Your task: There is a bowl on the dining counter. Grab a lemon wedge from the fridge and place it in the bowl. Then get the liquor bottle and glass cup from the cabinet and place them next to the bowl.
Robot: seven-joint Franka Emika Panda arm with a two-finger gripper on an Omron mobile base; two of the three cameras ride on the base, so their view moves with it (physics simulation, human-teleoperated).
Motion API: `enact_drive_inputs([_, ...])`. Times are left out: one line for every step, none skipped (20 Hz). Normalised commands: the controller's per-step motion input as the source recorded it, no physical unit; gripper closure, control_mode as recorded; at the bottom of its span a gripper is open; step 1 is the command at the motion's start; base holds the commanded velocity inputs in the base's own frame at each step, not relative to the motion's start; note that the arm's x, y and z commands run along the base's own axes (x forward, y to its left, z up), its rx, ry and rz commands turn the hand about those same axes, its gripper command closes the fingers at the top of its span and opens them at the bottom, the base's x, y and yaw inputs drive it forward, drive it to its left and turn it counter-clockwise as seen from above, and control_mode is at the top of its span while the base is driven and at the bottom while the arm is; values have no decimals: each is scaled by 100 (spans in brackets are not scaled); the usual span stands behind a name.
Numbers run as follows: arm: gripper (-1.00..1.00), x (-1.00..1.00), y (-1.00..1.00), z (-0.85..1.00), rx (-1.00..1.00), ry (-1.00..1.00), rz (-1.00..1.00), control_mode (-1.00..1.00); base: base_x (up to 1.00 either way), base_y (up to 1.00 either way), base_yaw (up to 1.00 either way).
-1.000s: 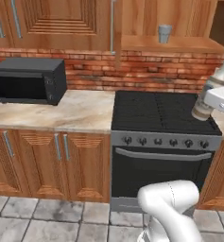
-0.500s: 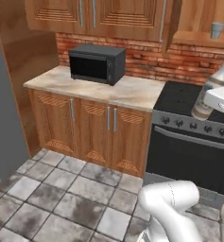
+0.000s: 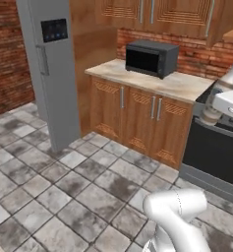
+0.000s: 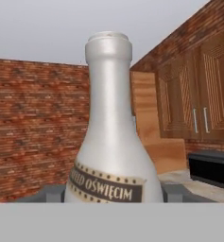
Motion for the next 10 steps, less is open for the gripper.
enact_drive_inputs([100,0,0,0,0,0,0,100,-100,0,33])
enact_drive_inputs([100,0,0,0,0,0,0,100,-100,0,30])
enact_drive_inputs([100,0,0,0,0,0,0,100,-100,-5,29])
enact_drive_inputs([100,0,0,0,0,0,0,100,-100,-6,29])
enact_drive_inputs([100,0,0,0,0,0,0,100,-100,-8,30])
enact_drive_inputs([100,0,0,0,0,0,0,100,-100,-9,31])
enact_drive_inputs([100,0,0,0,0,0,0,100,-100,-7,31])
enact_drive_inputs([100,0,0,0,0,0,0,100,-100,-5,31])
enact_drive_inputs([100,0,0,0,0,0,0,100,-100,-2,31])
enact_drive_inputs([100,0,0,0,0,0,0,100,-100,-3,31])
